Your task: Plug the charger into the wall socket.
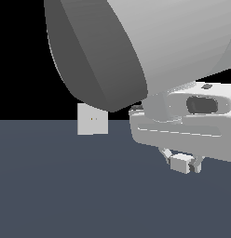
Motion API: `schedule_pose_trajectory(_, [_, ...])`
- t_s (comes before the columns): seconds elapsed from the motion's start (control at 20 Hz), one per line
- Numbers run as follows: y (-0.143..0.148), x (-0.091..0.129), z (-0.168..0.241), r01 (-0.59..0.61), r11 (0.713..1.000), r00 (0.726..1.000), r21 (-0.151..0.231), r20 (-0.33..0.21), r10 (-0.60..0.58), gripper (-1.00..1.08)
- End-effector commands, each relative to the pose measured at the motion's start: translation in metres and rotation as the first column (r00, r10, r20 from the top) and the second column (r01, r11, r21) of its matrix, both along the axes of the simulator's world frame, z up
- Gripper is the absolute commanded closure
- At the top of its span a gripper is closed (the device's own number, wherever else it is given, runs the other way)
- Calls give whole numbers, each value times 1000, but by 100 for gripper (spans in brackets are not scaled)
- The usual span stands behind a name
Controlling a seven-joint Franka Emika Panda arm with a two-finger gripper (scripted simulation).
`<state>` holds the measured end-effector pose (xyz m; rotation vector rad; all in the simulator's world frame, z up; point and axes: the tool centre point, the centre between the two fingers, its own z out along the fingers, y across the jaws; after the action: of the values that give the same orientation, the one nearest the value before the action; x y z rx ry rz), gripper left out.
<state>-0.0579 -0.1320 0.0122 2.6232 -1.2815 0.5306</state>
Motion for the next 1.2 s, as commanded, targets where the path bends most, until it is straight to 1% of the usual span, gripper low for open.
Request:
schedule_pose_trajectory(0.0, [3, 1, -1, -6, 1000, 1000, 1, 0, 6, 108])
schedule_pose_trajectory(0.2, [0, 0, 0, -1, 1000, 1000, -1, 0, 1, 108])
schedule_pose_trajectory(0.4, [1, 4, 2, -25, 1000, 1000, -1, 1, 25, 108])
schedule_pose_trajectory(0.6, [6, 12, 6, -82, 997, 997, -2, 2, 82, 108])
schedule_pose_trajectory(0.75, [11, 21, 11, -145, 989, 989, -4, 3, 145, 108])
schedule_pose_trajectory(0.95, [22, 35, 19, -252, 968, 968, -6, 4, 252, 108])
schedule_pose_trajectory(1.15, [37, 50, 29, -376, 927, 927, -9, 6, 376, 108])
